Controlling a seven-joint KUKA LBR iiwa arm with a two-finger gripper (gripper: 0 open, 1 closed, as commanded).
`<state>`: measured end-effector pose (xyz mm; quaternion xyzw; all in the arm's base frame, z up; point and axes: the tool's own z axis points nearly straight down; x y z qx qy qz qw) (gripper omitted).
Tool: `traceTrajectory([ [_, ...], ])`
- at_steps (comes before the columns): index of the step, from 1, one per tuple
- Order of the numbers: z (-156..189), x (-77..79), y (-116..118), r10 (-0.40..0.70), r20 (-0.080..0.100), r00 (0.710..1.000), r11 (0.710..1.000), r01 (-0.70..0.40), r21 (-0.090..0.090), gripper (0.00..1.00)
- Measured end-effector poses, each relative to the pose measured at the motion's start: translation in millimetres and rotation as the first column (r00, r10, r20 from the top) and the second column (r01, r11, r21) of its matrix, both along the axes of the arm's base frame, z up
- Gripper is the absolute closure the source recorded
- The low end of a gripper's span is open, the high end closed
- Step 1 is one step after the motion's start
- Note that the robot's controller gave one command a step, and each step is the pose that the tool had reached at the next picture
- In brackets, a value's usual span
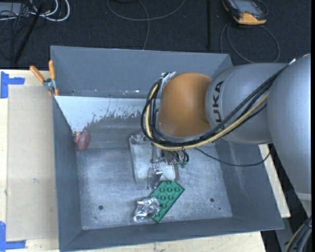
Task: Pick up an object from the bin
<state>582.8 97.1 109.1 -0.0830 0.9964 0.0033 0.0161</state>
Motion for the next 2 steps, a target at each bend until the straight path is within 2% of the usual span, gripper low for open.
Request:
traceTrajectory([
  [1, 29, -83.3, -53, 0.121, -0.036, 0.992, 0.993, -0.121, -0.011, 0.00],
  [2, 3, -71.1, -48, 0.137, -0.004, 0.991, 0.991, -0.137, -0.005, 0.00],
])
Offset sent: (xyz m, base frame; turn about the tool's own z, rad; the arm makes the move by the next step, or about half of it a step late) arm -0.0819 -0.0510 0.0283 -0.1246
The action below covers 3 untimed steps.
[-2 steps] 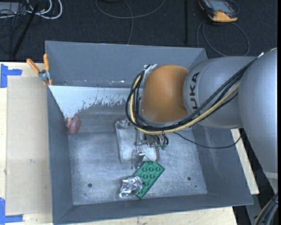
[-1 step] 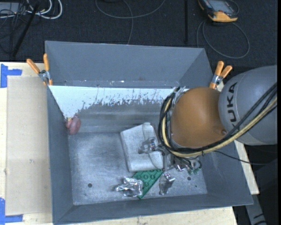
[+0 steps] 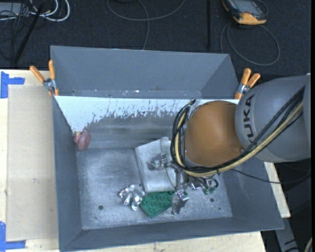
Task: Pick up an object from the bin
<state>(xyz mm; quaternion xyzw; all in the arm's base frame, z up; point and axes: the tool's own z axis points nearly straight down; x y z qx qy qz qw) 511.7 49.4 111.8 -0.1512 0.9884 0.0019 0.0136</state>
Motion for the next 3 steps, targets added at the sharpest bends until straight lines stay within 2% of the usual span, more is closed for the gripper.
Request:
traceTrajectory([
  [1, -24, 7.6, 14, 0.143, -0.027, 0.989, 0.990, -0.144, -0.007, 0.00],
  [2, -25, 7.4, 13, 0.141, -0.030, 0.990, 0.990, -0.141, -0.007, 1.00],
  [3, 108, -8.3, 20, -0.079, -0.021, 0.997, 0.997, 0.079, -0.006, 1.00],
])
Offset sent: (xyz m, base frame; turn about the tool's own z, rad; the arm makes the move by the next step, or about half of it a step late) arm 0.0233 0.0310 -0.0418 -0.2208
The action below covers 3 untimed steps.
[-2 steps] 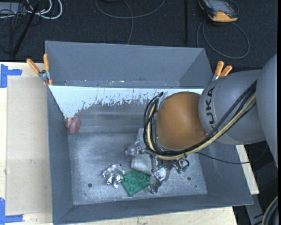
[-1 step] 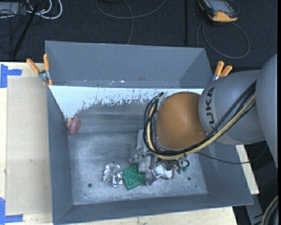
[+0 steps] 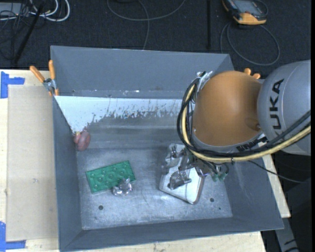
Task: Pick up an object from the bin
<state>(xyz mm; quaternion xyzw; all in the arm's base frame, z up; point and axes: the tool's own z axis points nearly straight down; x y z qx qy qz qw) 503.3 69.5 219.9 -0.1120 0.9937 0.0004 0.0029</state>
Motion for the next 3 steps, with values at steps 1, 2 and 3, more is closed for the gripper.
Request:
traceTrajectory([
  [1, -147, 87.8, -4, 0.328, -0.002, 0.945, 0.945, -0.328, 0.000, 1.00],
  [2, -148, 87.3, -5, 0.325, 0.000, 0.946, 0.946, -0.325, -0.001, 0.00],
  [3, -149, 18.4, 60, 0.536, -0.003, 0.844, 0.844, -0.536, 0.001, 0.00],
])
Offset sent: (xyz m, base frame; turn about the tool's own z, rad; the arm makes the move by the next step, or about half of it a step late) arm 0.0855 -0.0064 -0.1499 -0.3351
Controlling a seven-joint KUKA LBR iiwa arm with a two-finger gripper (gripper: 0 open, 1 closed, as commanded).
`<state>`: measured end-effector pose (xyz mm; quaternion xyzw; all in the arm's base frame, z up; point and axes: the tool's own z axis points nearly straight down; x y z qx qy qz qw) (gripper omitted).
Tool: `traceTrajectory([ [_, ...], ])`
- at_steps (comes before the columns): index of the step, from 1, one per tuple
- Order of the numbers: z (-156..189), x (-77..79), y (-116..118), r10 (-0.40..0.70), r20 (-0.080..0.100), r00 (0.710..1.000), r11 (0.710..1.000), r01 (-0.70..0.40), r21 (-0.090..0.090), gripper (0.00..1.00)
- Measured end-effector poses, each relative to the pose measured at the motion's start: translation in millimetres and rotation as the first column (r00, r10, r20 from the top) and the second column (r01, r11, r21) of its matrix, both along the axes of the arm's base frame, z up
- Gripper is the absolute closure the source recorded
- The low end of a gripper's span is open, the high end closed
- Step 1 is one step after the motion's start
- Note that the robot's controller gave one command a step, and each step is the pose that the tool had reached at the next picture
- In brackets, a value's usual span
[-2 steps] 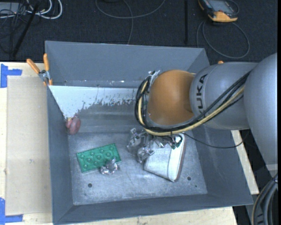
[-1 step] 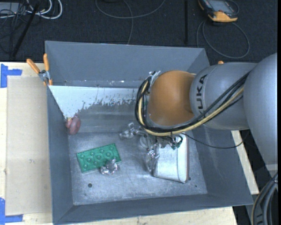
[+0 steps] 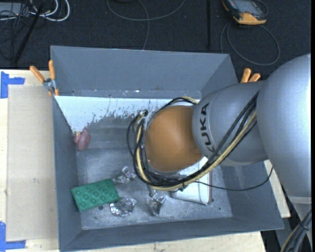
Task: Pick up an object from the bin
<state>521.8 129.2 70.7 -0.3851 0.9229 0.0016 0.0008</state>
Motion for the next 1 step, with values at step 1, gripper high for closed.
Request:
traceTrajectory([
  [1, 3.8, -32.1, 69.4, 0.108, 0.006, 0.994, 0.994, -0.108, 0.000, 0.00],
])
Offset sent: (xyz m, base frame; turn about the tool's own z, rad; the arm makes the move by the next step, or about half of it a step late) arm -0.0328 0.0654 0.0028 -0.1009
